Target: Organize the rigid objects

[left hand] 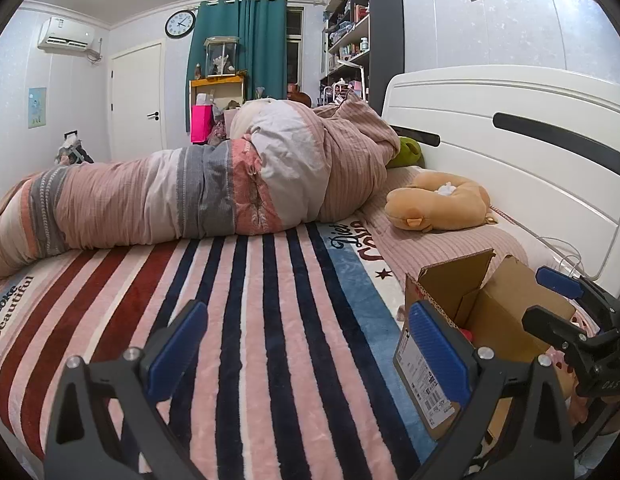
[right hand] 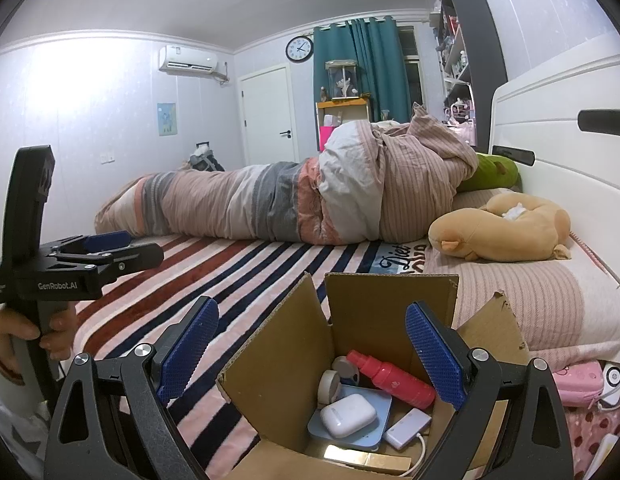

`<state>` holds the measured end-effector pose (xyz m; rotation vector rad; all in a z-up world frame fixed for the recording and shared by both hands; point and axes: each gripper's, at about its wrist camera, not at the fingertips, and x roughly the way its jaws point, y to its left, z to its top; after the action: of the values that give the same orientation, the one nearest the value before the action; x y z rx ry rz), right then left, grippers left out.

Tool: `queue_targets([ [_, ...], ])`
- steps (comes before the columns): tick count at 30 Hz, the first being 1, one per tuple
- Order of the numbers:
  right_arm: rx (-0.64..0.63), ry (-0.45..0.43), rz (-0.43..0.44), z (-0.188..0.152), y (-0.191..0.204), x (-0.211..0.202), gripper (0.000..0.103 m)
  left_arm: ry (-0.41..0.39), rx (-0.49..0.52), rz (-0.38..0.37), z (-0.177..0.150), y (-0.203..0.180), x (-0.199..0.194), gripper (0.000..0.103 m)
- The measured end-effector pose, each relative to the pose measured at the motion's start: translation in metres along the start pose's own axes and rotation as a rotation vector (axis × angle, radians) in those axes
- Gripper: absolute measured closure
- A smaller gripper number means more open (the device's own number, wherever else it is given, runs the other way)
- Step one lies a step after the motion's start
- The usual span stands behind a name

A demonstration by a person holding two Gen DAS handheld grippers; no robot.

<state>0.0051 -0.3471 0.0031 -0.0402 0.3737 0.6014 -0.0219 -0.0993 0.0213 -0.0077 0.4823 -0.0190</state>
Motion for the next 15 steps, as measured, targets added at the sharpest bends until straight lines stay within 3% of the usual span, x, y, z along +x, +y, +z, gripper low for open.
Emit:
queue_targets([
  [15,0.001,0.001,0.0,0.0001,0.0007,0.0003,0.009,0.0,-0.001,0.003,0.0,0.0013,-0.0005,0.003],
])
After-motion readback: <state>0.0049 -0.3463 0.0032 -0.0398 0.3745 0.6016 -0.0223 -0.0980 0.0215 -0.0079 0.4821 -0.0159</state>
